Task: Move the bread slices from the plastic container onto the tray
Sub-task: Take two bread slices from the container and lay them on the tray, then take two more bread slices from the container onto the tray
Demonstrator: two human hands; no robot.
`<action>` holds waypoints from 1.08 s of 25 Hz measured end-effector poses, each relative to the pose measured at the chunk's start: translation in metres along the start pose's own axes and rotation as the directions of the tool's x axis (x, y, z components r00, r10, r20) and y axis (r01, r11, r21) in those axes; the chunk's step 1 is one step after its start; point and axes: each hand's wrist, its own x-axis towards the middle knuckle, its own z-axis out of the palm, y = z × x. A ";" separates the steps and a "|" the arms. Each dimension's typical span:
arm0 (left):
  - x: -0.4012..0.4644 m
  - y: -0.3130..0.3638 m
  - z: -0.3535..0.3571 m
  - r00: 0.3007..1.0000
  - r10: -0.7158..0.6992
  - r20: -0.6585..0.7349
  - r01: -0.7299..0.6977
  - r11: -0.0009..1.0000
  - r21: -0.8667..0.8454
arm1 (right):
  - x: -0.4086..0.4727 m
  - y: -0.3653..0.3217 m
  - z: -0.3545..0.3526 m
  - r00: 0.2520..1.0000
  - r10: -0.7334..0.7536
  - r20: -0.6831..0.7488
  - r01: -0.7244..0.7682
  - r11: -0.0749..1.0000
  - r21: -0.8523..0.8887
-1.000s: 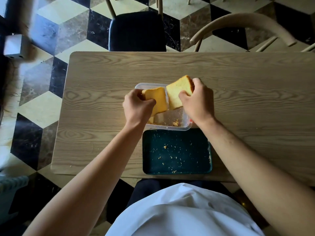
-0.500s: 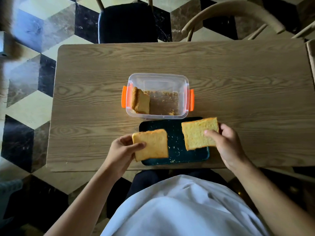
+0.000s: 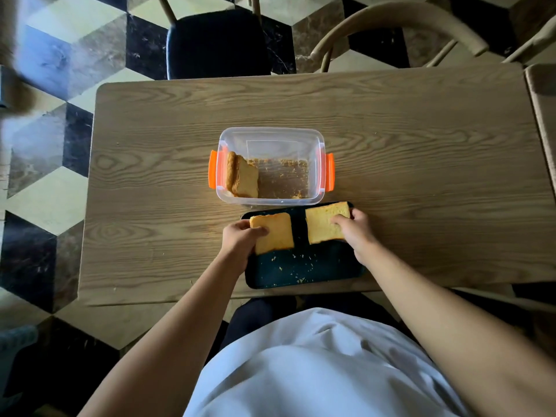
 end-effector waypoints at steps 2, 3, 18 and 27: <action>0.004 0.002 0.003 1.000 -0.018 -0.015 0.018 1.000 -0.005 | 0.006 -0.002 0.006 1.000 0.000 -0.004 0.000 0.999 -0.033; 0.006 0.003 0.003 1.000 -0.021 -0.024 0.021 1.000 -0.001 | 0.007 -0.003 0.008 1.000 -0.001 -0.006 0.000 0.998 -0.055; -0.009 0.018 0.010 0.979 0.192 -0.070 -0.105 0.766 0.634 | -0.023 -0.024 -0.006 0.986 -0.147 -0.078 0.053 0.726 -0.686; -0.068 0.070 -0.021 0.831 0.553 0.064 -0.506 0.702 0.502 | -0.082 -0.116 0.042 0.731 -0.535 0.423 0.682 0.587 -0.435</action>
